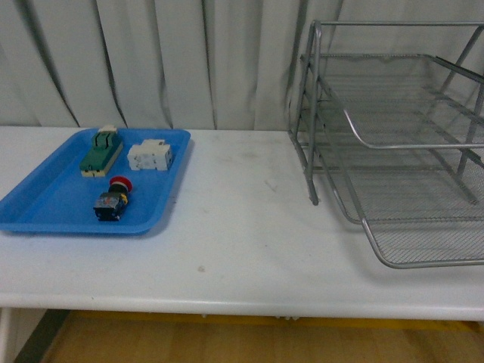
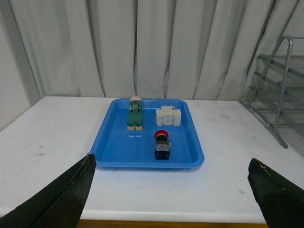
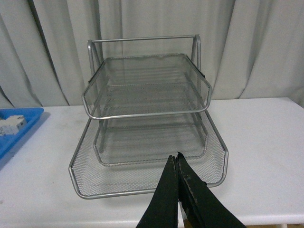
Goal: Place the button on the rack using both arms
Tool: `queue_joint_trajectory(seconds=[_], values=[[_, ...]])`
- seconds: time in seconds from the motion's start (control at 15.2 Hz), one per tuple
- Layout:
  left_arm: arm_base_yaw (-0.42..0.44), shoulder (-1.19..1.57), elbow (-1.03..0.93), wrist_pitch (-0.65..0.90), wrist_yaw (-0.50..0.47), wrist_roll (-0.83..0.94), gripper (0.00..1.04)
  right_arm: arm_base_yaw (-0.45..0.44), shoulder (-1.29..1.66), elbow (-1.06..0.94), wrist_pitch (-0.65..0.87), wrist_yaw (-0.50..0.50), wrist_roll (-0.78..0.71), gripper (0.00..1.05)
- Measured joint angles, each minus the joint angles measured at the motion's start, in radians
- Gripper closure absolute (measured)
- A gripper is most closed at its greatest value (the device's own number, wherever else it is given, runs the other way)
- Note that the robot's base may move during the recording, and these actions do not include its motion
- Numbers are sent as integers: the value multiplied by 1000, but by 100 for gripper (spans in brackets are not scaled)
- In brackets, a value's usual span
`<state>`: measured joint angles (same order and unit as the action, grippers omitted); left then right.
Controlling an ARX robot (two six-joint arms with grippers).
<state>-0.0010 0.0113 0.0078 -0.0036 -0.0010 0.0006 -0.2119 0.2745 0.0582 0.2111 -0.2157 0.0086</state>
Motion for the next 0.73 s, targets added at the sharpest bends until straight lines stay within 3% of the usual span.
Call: queue_joint_trajectory(seconds=[0.33, 0.4, 0.46, 0.73], values=[[0, 0, 0, 0, 0, 0, 7, 87, -70, -17, -48, 93, -2, 103], [0, 0, 0, 0, 0, 0, 7, 181, -96, -41, -33, 191, -2, 103], [0, 0, 0, 1, 1, 0, 7, 221, -177, -47, -159, 196, -5, 103], [0, 0, 0, 0, 0, 0, 7, 212, -270, -47, -213, 216, -5, 103]])
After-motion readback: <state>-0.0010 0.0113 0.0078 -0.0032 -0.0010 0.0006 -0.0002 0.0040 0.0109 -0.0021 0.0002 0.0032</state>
